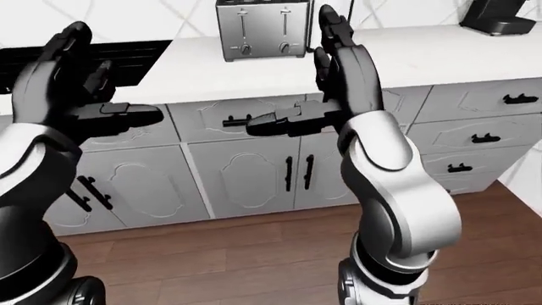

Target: Push down the lever of the toaster to turn it on.

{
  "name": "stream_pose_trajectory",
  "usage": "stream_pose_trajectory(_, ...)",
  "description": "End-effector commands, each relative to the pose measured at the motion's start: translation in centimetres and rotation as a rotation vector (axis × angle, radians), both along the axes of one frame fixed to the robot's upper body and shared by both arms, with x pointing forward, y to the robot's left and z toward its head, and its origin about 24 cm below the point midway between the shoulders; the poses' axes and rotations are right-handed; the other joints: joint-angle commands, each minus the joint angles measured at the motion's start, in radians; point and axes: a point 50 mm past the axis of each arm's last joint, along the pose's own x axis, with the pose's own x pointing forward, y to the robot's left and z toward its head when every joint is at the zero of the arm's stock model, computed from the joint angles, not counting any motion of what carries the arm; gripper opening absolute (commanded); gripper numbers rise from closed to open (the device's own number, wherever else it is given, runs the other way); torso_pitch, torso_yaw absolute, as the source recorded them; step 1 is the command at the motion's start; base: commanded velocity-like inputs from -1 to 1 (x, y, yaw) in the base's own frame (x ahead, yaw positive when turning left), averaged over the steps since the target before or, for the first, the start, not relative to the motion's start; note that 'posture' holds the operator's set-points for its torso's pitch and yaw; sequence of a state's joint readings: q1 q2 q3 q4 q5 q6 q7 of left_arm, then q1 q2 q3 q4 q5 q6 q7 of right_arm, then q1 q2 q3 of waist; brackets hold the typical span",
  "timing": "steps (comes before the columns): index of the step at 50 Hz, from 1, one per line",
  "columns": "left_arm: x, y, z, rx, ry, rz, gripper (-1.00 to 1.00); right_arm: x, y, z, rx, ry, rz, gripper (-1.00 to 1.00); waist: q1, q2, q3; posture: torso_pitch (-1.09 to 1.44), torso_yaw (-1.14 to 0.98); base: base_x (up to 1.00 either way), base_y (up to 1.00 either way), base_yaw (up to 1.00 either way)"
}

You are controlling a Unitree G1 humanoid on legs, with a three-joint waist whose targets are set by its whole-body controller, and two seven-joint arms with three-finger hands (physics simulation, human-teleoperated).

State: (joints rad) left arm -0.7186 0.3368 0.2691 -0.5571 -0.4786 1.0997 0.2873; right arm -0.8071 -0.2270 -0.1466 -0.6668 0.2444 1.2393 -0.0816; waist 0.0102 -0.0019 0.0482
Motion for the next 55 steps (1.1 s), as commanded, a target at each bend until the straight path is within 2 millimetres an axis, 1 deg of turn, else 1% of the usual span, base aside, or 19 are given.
stream_pose_trajectory(1, -0.61, -0.51, 1.64, 0.006, -0.093, -0.025, 1.0, -0.49, -0.44, 1.36, 0.012, -0.082, -0.024, 1.0, -0.007, 0.008, -0.021, 0.0, 0.0, 0.1, 0.0, 0.0)
stream_pose_trajectory(4, -0.64, -0.57, 1.67, 0.012, -0.095, -0.029, 1.0, -0.48, -0.42, 1.39, 0.013, -0.082, -0.024, 1.0, -0.001, -0.048, -0.02, 0.0, 0.0, 0.11, 0.0, 0.0)
stream_pose_trajectory(5, -0.63, -0.56, 1.66, 0.012, -0.094, -0.029, 1.0, -0.5, -0.39, 1.41, 0.014, -0.081, -0.023, 1.0, -0.007, -0.019, -0.018, 0.0, 0.0, 0.1, 0.0, 0.0)
stream_pose_trajectory(8, -0.58, -0.56, 1.58, 0.012, -0.095, -0.032, 1.0, -0.47, -0.45, 1.37, 0.016, -0.082, -0.023, 1.0, -0.005, -0.035, -0.027, 0.0, 0.0, 0.11, 0.0, 0.0)
stream_pose_trajectory(14, -0.65, -0.62, 1.74, 0.012, -0.096, -0.031, 1.0, -0.5, -0.46, 1.43, 0.017, -0.083, -0.022, 1.0, -0.005, 0.003, -0.011, 0.0, 0.0, 0.12, 0.0, 0.0)
stream_pose_trajectory(16, -0.72, -0.64, 1.88, 0.012, -0.099, -0.032, 1.0, -0.53, -0.45, 1.51, 0.018, -0.084, -0.022, 1.0, -0.012, 0.032, -0.016, 0.0, 0.0, 0.13, 0.0, 0.0)
stream_pose_trajectory(18, -0.7, -0.6, 1.87, 0.012, -0.099, -0.031, 1.0, -0.47, -0.47, 1.4, 0.018, -0.083, -0.022, 1.0, -0.02, 0.083, -0.028, 0.0, 0.0, 0.13, 0.0, 0.0)
stream_pose_trajectory(20, -0.64, -0.52, 1.79, 0.012, -0.098, -0.03, 1.0, -0.47, -0.49, 1.41, 0.017, -0.084, -0.023, 1.0, -0.011, 0.068, -0.025, 0.0, 0.0, 0.14, 0.0, 0.0)
stream_pose_trajectory(21, -0.66, -0.5, 1.81, 0.011, -0.098, -0.028, 1.0, -0.47, -0.5, 1.44, 0.017, -0.084, -0.024, 1.0, -0.017, 0.079, -0.019, 0.0, 0.0, 0.13, 0.0, 0.0)
stream_pose_trajectory(29, -0.79, -0.52, 1.96, 0.01, -0.101, -0.031, 1.0, -0.56, -0.46, 1.54, 0.018, -0.086, -0.024, 1.0, -0.005, 0.013, -0.017, 0.0, 0.0, 0.14, 0.0, 0.0)
stream_pose_trajectory(31, -0.83, -0.52, 1.99, 0.01, -0.104, -0.033, 1.0, -0.58, -0.44, 1.55, 0.019, -0.088, -0.021, 1.0, 0.0, -0.024, -0.024, 0.0, 0.0, 0.14, 0.0, 0.0)
stream_pose_trajectory(32, -0.76, -0.51, 1.89, 0.01, -0.101, -0.032, 1.0, -0.59, -0.45, 1.52, 0.019, -0.088, -0.021, 1.0, 0.002, -0.057, -0.033, 0.0, 0.0, 0.17, 0.0, 0.0)
stream_pose_trajectory(41, -0.77, -0.51, 1.98, 0.009, -0.103, -0.032, 1.0, -0.62, -0.43, 1.63, 0.02, -0.089, -0.021, 1.0, -0.008, 0.001, -0.009, 0.0, 0.0, 0.2, 0.0, 0.0)
stream_pose_trajectory(44, -0.8, -0.53, 2.02, 0.009, -0.104, -0.033, 1.0, -0.57, -0.47, 1.56, 0.02, -0.089, -0.022, 1.0, -0.019, 0.051, -0.011, 0.0, 0.0, 0.2, 0.0, 0.0)
stream_pose_trajectory(45, -0.85, -0.53, 2.12, 0.009, -0.104, -0.032, 1.0, -0.61, -0.44, 1.64, 0.02, -0.089, -0.022, 1.0, -0.022, 0.083, -0.02, 0.0, 0.0, 0.2, 0.0, 0.0)
stream_pose_trajectory(46, -0.94, -0.54, 2.25, 0.008, -0.106, -0.032, 1.0, -0.65, -0.43, 1.66, 0.02, -0.09, -0.021, 1.0, -0.029, 0.091, -0.035, 0.0, 0.0, 0.2, 0.0, 0.0)
stream_pose_trajectory(47, -0.97, -0.54, 2.24, 0.008, -0.105, -0.031, 1.0, -0.65, -0.43, 1.65, 0.019, -0.09, -0.021, 1.0, -0.015, 0.074, -0.025, 0.0, 0.0, 0.2, 0.0, 0.0)
stream_pose_trajectory(48, -0.96, -0.55, 2.21, 0.009, -0.105, -0.031, 1.0, -0.64, -0.45, 1.61, 0.019, -0.09, -0.021, 1.0, -0.021, 0.085, -0.019, 0.0, 0.0, 0.2, 0.0, 0.0)
stream_pose_trajectory(55, -1.05, -0.68, 2.35, 0.008, -0.109, -0.038, 1.0, -0.62, -0.46, 1.59, 0.019, -0.089, -0.022, 1.0, -0.004, 0.023, -0.017, 0.0, 0.0, 0.2, 0.0, 0.0)
